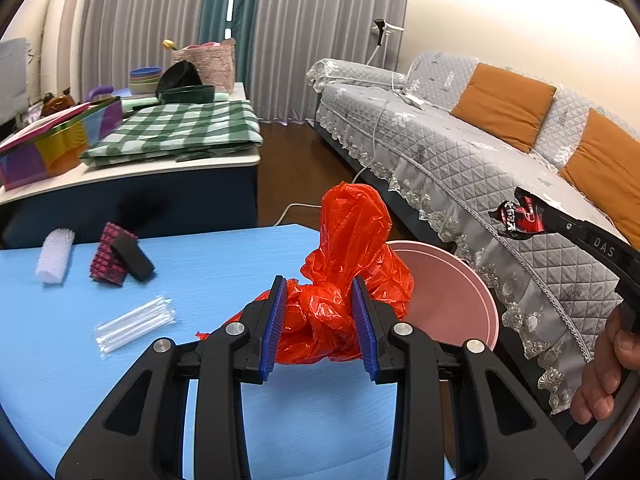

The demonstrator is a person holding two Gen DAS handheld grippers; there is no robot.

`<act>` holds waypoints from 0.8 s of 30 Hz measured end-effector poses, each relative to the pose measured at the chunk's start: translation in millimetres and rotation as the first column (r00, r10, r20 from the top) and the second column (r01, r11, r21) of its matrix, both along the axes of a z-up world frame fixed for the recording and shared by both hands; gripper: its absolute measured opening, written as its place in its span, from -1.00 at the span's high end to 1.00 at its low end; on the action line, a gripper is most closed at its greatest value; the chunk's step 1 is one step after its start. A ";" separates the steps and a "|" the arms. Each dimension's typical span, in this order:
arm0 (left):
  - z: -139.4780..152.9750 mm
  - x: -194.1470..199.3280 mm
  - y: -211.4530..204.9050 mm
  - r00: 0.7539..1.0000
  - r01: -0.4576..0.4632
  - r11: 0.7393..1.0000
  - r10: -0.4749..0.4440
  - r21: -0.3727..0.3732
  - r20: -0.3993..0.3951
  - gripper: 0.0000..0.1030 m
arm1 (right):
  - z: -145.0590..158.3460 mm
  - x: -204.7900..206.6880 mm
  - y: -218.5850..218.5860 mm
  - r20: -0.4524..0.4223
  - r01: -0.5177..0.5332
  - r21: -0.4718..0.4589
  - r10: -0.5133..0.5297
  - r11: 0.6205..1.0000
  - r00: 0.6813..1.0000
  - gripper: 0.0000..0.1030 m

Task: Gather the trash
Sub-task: 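Carry the red bag with the left tool while the right tool carries the snack packet over the bucket, then open the left tool over the bucket while the right tool opens, dropping the snack packet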

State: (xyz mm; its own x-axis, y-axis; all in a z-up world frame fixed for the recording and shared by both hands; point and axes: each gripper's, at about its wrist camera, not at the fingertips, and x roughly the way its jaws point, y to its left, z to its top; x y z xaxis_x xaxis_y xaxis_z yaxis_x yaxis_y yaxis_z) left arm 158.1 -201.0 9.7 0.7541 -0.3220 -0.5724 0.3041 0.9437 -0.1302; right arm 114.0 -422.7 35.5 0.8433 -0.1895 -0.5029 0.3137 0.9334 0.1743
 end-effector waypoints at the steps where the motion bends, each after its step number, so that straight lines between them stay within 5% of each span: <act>1: -0.1 0.8 -3.1 1.000 0.003 1.000 -0.003 0.002 0.000 0.36 | -0.7 0.6 -2.3 -0.001 0.006 0.001 -0.006 1.000 1.000 0.95; 24: -12.0 25.2 -85.5 0.994 0.105 0.994 -0.105 0.042 -0.021 0.36 | -16.8 8.8 -53.7 -0.013 0.102 0.045 -0.101 0.994 0.995 0.95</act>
